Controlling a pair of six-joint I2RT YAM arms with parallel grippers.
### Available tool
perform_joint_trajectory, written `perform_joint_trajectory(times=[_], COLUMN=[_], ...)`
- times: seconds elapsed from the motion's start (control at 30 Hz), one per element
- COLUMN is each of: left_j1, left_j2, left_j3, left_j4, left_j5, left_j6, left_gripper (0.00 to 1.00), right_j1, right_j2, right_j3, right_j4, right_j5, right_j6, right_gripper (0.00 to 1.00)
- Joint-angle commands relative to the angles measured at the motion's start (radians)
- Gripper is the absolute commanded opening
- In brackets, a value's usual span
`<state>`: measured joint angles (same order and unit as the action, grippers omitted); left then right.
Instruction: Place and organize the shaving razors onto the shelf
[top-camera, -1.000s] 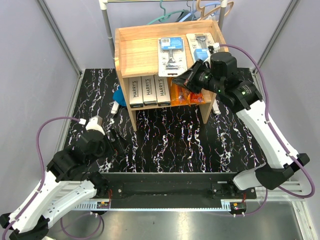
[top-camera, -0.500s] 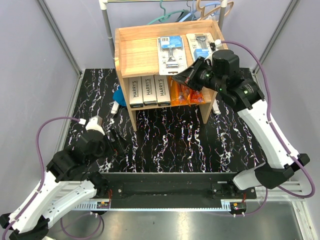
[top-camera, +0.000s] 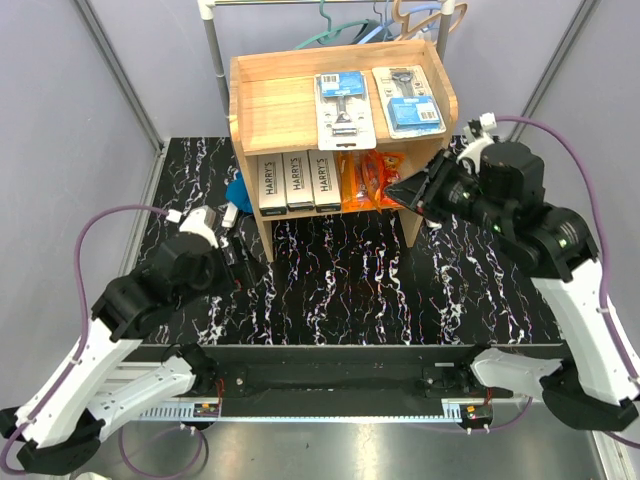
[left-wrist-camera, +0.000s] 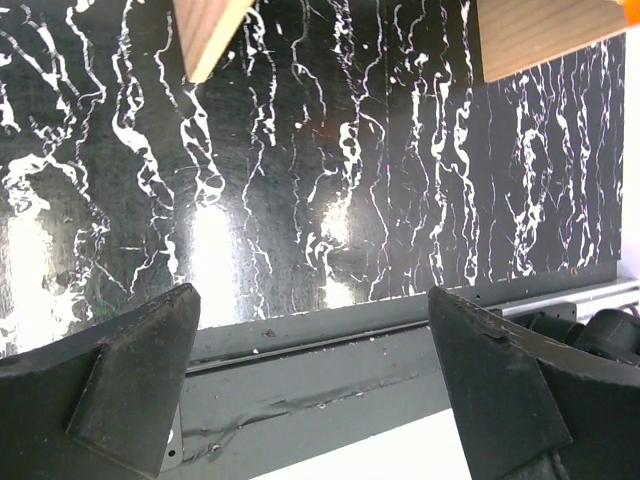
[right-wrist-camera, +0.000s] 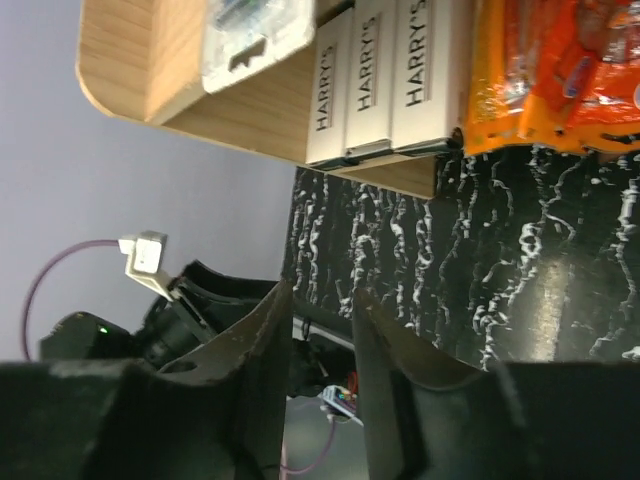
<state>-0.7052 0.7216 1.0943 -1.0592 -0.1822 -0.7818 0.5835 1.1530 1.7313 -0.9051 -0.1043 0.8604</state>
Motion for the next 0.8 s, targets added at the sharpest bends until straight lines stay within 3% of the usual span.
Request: perform_joint_trajectory(times=[0.0,0.17,0.37,0.7,0.77], left_j1=[0.001,0.001,0.001,0.001,0.000], left_j2=[0.048,0.076,0.087,0.111,0.117], left_j3=[0.088,0.150,0.219,0.210,0.207], left_j4=[0.031,0.025,0.008,0.027,0.031], left_j5=[0.046,0.046,0.021,0.015,-0.053], left_j6=[0.061,0.095,0.115,0.173,0.176], left_gripper=[0.99,0.99,0.99,0.99,0.99], right_j1=[0.004,0.004,0.004,0.004,0.004], right_j2=[-0.074,-0.145,-0.251,-0.325,-0.346], right_j3=[-0.051,-0.121,-0.180,-0.330,-0.377], right_j4=[-0.067,-0.097,-0.161,-0.207,-0.172], right_j5=[0.086,0.149,0.218,0.334,0.368], right_j6=[-0.035,-0.038,-0.060,-0.079,-0.107], right_gripper=[0.44,0.65,1.00,1.00,1.00])
